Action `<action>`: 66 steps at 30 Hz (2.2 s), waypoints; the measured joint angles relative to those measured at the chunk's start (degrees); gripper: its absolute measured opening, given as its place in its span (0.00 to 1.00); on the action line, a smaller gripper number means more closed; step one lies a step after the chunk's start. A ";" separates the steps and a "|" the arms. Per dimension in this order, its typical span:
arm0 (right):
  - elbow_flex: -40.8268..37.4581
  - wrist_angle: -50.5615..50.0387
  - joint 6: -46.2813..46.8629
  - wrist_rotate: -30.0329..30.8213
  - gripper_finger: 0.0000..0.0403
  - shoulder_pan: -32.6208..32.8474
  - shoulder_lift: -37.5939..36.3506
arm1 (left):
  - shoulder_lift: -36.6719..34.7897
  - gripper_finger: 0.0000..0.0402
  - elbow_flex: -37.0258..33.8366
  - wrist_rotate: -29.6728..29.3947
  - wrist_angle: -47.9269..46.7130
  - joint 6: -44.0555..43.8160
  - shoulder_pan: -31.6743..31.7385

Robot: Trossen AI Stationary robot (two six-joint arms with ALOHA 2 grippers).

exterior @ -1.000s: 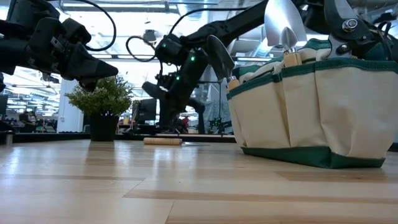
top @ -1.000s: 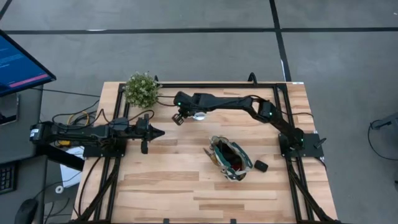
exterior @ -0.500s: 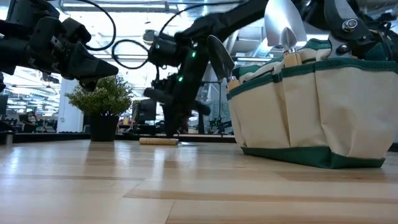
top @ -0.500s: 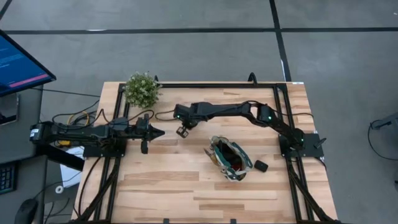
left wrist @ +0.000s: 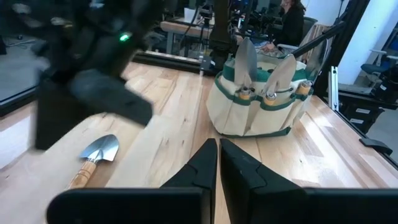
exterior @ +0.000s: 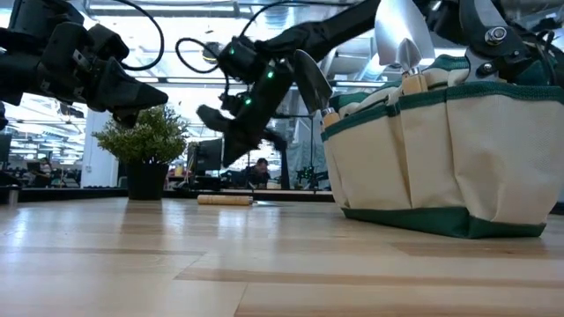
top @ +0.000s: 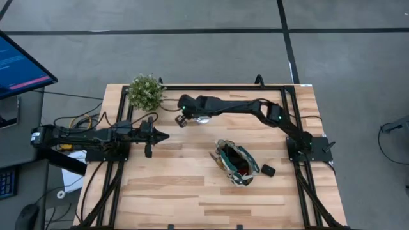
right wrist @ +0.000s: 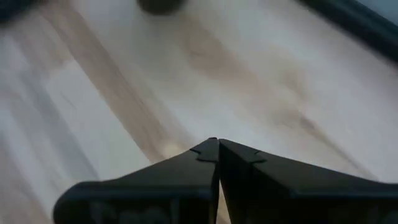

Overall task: Pick & Place Garden tools in Gardening bag
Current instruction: Put the brown trowel into the gardening bag

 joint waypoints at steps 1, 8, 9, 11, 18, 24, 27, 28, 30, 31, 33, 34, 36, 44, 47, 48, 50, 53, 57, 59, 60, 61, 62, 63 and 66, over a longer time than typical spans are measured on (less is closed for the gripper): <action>0.13 1.36 0.33 -0.57 0.00 -0.51 0.51 | 0.01 0.04 0.00 0.02 0.08 0.00 0.00; -0.03 -1.83 5.88 -3.26 0.00 -1.31 4.28 | 0.00 0.04 0.00 0.02 0.40 0.00 -0.02; -0.01 -2.05 6.44 -3.83 0.00 -1.03 4.97 | 0.02 0.04 0.00 0.02 0.38 -0.01 -0.02; -0.01 -3.65 6.68 -4.67 0.00 -0.22 5.46 | 0.01 0.04 0.00 -0.01 0.39 -0.02 -0.02; 0.08 -10.74 0.90 -5.25 0.00 3.86 4.51 | 0.02 0.04 0.00 0.02 0.40 0.00 -0.02; -0.15 -21.27 -3.48 -7.43 0.00 8.19 2.06 | 0.02 0.04 0.00 0.04 0.50 -0.01 -0.02; -0.09 -23.54 -4.30 -4.54 0.00 9.24 1.61 | 0.02 0.04 0.00 0.17 0.72 -0.01 -0.02; 0.09 -24.06 -3.92 -3.99 0.00 9.20 1.56 | 0.02 0.04 0.00 0.17 0.78 0.00 -0.02; 0.70 -26.45 -1.70 -3.83 0.00 9.04 0.95 | 0.02 0.04 0.00 0.11 0.80 0.00 -0.02; 1.63 -26.77 0.08 -3.83 0.00 8.99 0.73 | 0.02 0.04 0.00 -0.05 0.84 -0.02 -0.02; 4.17 -31.74 5.07 -3.84 0.00 9.02 0.03 | 0.02 0.04 0.00 -0.02 0.84 0.00 -0.02; 5.33 -35.61 7.88 -3.81 0.00 9.22 -0.31 | 0.02 0.04 0.00 -0.03 0.84 -0.02 -0.02; 7.02 -38.12 12.08 -3.82 0.02 9.69 -0.58 | 0.02 0.04 0.00 -0.02 0.96 -0.01 -0.02; 5.48 -40.23 27.89 -7.03 0.32 10.49 0.23 | 0.02 0.04 0.00 -0.01 1.23 0.00 -0.02; 3.43 -35.51 28.42 -8.19 0.47 9.99 0.36 | 0.02 0.04 0.00 -0.01 1.23 0.00 -0.02; 3.14 -34.71 28.81 -8.16 0.51 9.77 0.36 | 0.02 0.04 0.00 -0.01 1.25 -0.02 -0.02; 2.87 -32.91 29.24 -8.16 0.58 9.14 0.36 | 0.02 0.04 0.00 -0.03 1.23 -0.02 -0.02; 2.83 -32.67 29.83 -8.04 0.60 8.41 0.44 | 0.02 0.04 0.00 -0.05 1.24 -0.01 0.00; 2.65 -34.21 29.78 -8.29 0.56 8.04 1.32 | 0.02 0.04 0.00 -0.01 1.26 -0.01 0.00; 2.29 -32.01 29.78 -8.38 0.54 8.41 1.69 | 0.01 0.04 0.00 -0.01 1.26 -0.01 0.00; 2.02 -30.99 29.67 -8.71 0.53 8.60 1.93 | 0.02 0.04 0.00 -0.01 1.27 -0.01 0.00; 1.83 -31.50 29.20 -9.46 0.52 8.69 2.22 | 0.02 0.04 0.00 -0.01 1.23 0.00 -0.02; 1.65 -32.15 28.67 -10.26 0.51 8.72 2.38 | 0.02 0.04 0.00 -0.01 1.25 0.00 0.00; 1.71 -31.80 28.46 -11.04 0.50 8.78 2.88 | 0.00 0.04 0.00 -0.01 1.26 -0.02 0.00; 2.13 -31.42 28.08 -12.62 0.47 8.71 3.87 | 0.02 0.04 0.00 -0.01 1.24 -0.01 0.00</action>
